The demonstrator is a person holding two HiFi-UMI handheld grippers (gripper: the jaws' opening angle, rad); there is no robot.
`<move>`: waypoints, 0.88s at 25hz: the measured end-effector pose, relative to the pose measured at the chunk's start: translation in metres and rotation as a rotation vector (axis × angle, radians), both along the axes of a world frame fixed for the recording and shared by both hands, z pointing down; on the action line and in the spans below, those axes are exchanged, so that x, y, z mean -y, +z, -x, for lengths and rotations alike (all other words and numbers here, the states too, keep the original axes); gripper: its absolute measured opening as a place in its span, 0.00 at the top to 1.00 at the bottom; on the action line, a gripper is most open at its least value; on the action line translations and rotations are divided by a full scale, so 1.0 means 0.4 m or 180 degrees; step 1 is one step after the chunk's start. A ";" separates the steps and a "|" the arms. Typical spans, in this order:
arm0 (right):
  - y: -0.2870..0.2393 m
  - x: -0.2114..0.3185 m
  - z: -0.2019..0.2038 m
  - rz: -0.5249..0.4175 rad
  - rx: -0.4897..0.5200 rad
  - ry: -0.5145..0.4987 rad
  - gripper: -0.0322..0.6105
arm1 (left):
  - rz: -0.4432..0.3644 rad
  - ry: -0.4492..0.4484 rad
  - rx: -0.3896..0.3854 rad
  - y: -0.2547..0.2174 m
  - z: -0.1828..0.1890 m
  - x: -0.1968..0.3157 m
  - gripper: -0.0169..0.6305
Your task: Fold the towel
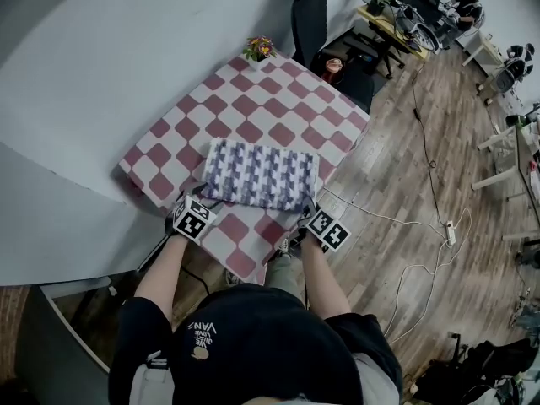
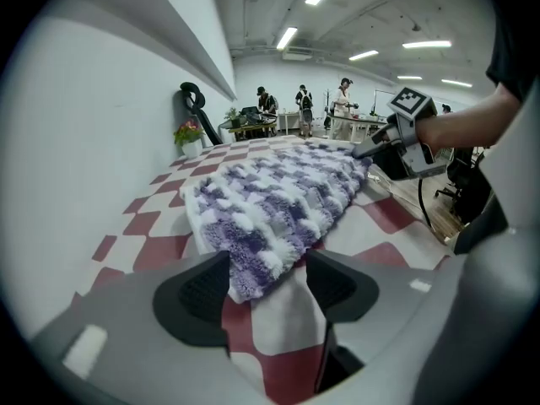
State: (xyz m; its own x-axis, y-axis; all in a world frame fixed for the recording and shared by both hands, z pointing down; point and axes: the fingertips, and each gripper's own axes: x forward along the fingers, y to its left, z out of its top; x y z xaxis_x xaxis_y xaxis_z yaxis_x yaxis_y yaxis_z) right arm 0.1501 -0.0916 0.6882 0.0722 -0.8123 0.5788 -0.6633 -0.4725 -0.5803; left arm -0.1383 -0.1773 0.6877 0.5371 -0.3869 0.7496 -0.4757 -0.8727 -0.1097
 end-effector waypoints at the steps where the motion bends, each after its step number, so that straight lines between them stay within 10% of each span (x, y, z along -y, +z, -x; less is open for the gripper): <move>1: -0.018 0.009 0.002 -0.0056 -0.0080 -0.0009 0.84 | 0.0000 -0.0009 -0.0022 -0.004 -0.001 -0.001 0.57; 10: -0.193 0.092 0.083 -0.0267 -0.1356 -0.0830 0.88 | -0.0237 -0.0388 -0.0442 -0.112 0.061 -0.011 0.57; 22: -0.342 0.232 0.460 -0.0636 -0.2712 -0.2426 0.88 | -0.0262 -0.0953 -0.0718 -0.112 0.203 -0.154 0.57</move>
State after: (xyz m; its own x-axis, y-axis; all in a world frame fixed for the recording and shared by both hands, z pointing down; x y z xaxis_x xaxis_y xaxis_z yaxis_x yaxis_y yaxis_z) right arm -0.0337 -0.1843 0.5513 -0.1704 -0.8844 0.4345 -0.9481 0.2672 0.1722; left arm -0.2194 -0.1158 0.6431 0.5392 -0.6056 0.5853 -0.7284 -0.6842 -0.0369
